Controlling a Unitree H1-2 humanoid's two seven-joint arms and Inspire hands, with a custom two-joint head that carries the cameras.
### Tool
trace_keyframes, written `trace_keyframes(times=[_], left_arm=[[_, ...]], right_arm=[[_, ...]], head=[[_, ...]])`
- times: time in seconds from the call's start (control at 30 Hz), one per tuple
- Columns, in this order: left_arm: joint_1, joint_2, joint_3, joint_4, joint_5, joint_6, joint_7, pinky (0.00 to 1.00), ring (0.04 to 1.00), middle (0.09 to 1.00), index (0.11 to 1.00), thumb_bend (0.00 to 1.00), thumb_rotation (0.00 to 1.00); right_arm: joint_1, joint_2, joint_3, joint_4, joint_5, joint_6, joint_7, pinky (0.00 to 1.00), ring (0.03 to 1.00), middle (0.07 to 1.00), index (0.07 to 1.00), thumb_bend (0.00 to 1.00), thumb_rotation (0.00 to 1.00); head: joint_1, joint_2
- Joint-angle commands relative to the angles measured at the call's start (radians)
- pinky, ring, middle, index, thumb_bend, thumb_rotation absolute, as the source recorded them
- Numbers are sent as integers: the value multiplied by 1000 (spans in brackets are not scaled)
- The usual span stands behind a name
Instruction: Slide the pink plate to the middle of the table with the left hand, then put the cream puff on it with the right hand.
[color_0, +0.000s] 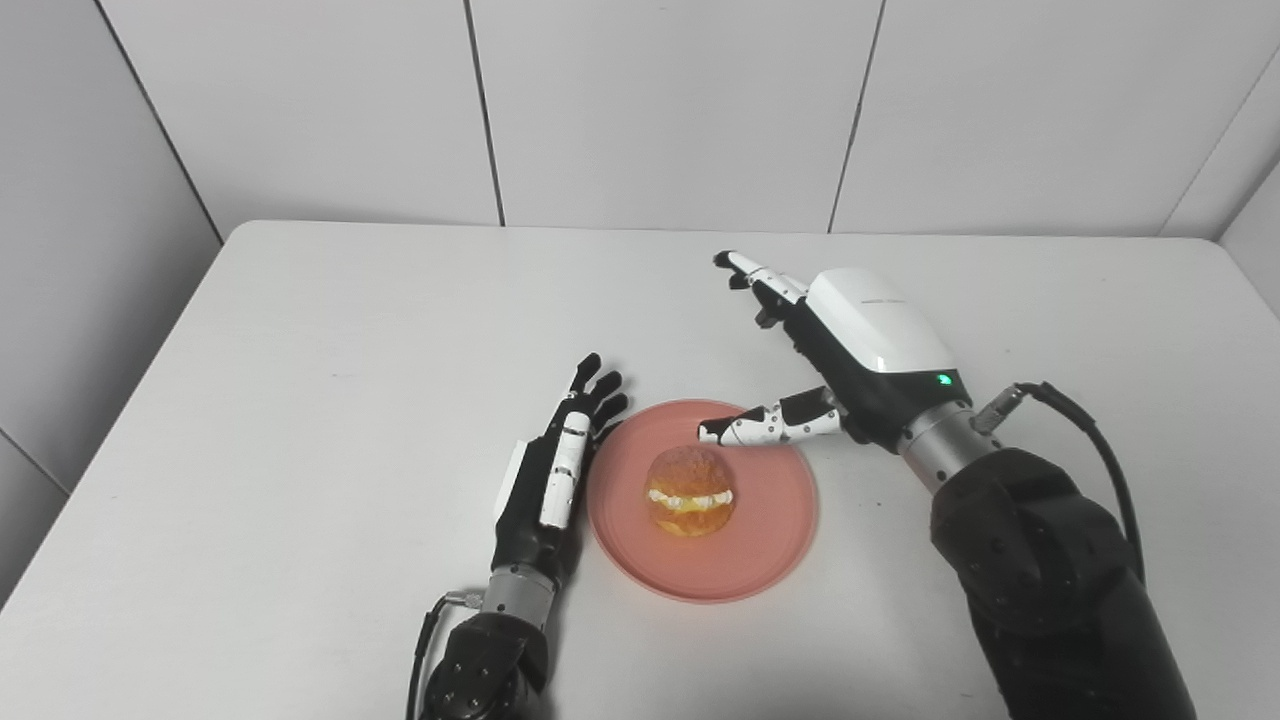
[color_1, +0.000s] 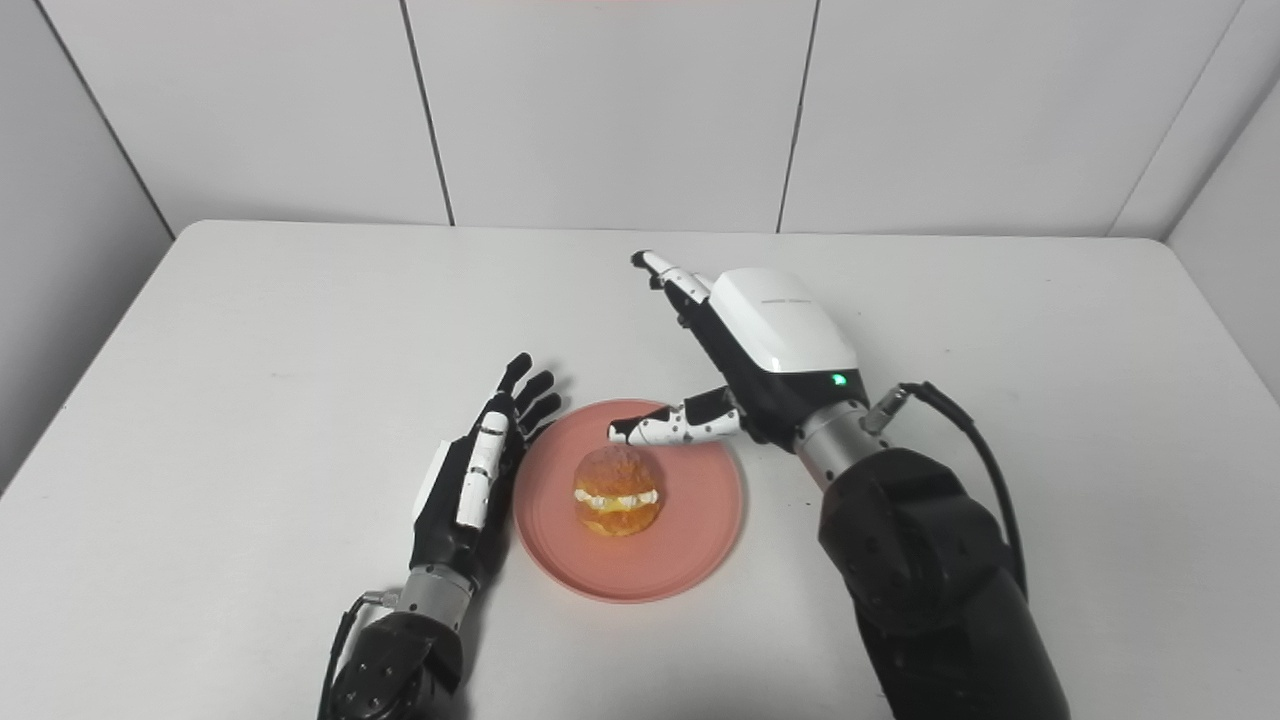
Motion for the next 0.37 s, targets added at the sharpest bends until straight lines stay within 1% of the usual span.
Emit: trace_keyframes(times=[0.0,0.03,0.1,0.13,0.17,0.2,0.23,0.3,0.33], left_arm=[[15,6,6,26,0,24,5,880,911,933,943,445,1000],[15,6,7,24,0,24,5,880,912,934,943,444,1000],[17,7,8,21,-1,26,5,884,913,935,944,443,1000],[17,9,9,21,-1,25,4,885,913,935,945,442,1000],[17,10,10,21,-1,24,4,888,914,936,945,443,1000],[17,12,10,23,0,22,3,889,914,936,946,444,1000],[16,14,11,24,0,21,2,894,916,938,948,449,1000],[15,19,10,28,1,14,-1,900,919,941,950,447,1000],[15,21,10,29,1,13,-2,901,920,941,950,447,1000]], right_arm=[[-2,12,-36,-16,45,-36,-73,509,685,837,949,862,543],[13,18,-54,-10,73,-36,-96,508,679,836,950,858,559],[35,28,-79,-1,120,-40,-133,539,699,848,948,837,602],[58,40,-101,15,165,-49,-161,544,702,850,948,833,609],[72,47,-114,26,196,-55,-182,576,735,856,959,820,691],[94,61,-134,47,242,-66,-211,587,747,859,962,816,719],[108,69,-145,61,274,-73,-232,638,785,873,967,816,819],[134,77,-161,96,320,-89,-265,740,854,919,985,804,955],[148,84,-173,115,358,-93,-276,764,875,933,989,798,972]], head=[[1,1],[1,1],[-3,1],[-6,1],[-6,1],[-7,1],[-7,1],[-8,0],[-8,0]])
